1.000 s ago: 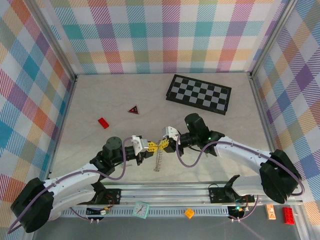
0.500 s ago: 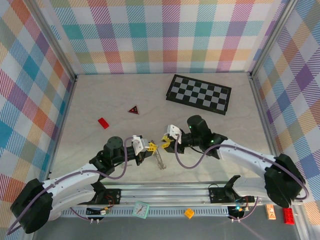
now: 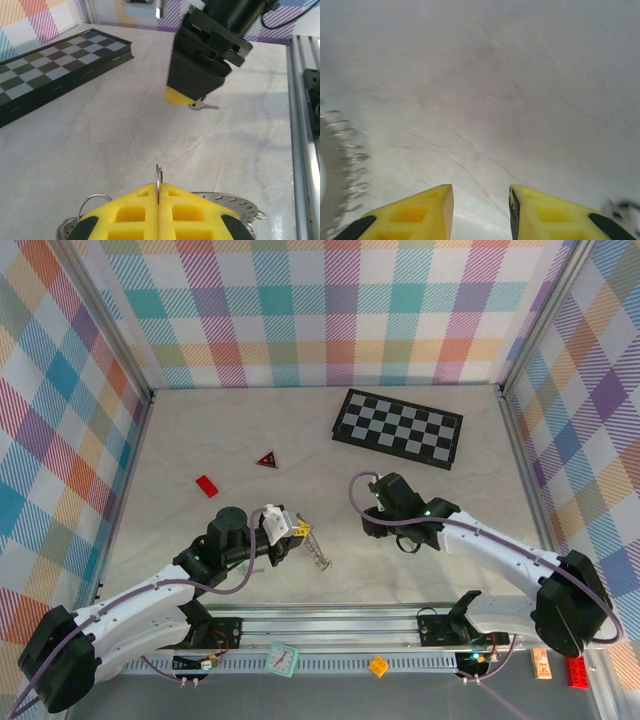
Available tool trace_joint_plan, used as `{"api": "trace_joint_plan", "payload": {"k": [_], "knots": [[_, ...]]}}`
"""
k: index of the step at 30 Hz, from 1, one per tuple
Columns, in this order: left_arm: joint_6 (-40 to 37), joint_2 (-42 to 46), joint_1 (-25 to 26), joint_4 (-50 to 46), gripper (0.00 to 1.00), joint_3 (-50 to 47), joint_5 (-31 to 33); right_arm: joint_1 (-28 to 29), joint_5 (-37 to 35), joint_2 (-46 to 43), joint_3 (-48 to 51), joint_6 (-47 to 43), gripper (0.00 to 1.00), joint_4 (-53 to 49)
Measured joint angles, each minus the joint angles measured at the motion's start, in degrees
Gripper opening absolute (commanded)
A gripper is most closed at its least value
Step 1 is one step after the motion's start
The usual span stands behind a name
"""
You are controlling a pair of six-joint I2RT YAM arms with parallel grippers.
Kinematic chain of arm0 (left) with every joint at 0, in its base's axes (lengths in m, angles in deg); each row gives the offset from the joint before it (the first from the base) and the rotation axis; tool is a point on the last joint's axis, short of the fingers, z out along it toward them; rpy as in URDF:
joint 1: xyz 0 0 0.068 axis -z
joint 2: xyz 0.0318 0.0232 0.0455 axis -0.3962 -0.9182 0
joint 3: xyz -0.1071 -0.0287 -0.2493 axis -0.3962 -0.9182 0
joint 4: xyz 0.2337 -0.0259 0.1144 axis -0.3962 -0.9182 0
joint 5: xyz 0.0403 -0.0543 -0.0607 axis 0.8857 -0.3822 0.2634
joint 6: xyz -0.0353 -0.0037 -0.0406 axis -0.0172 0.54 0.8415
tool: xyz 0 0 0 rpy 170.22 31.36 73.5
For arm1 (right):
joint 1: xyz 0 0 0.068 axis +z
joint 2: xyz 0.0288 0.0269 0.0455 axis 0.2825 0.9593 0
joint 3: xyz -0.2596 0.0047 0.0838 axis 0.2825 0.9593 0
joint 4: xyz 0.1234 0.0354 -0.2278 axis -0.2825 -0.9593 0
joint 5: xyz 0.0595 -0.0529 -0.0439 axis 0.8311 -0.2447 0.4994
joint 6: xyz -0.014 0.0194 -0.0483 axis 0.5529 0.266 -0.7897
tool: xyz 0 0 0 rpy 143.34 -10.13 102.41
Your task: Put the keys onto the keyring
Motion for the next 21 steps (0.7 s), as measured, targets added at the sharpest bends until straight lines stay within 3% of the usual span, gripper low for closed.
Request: {"api": "trace_joint_plan", "payload": {"k": [4, 10, 21], "knots": [[1.7, 0.0, 0.0, -0.8, 0.0, 1.2, 3.2, -2.1, -2.5, 1.9, 0.0, 6.0, 0.36, -7.4], [4.5, 0.0, 0.0, -0.3, 0.0, 1.2, 5.7, -9.9, -2.5, 2.4, 0.0, 9.2, 0.38, -11.3], [7.0, -0.2, 0.0, 2.5, 0.0, 1.2, 6.6, -12.3, 0.4, 9.0, 0.0, 9.9, 0.37, -11.3]]}}
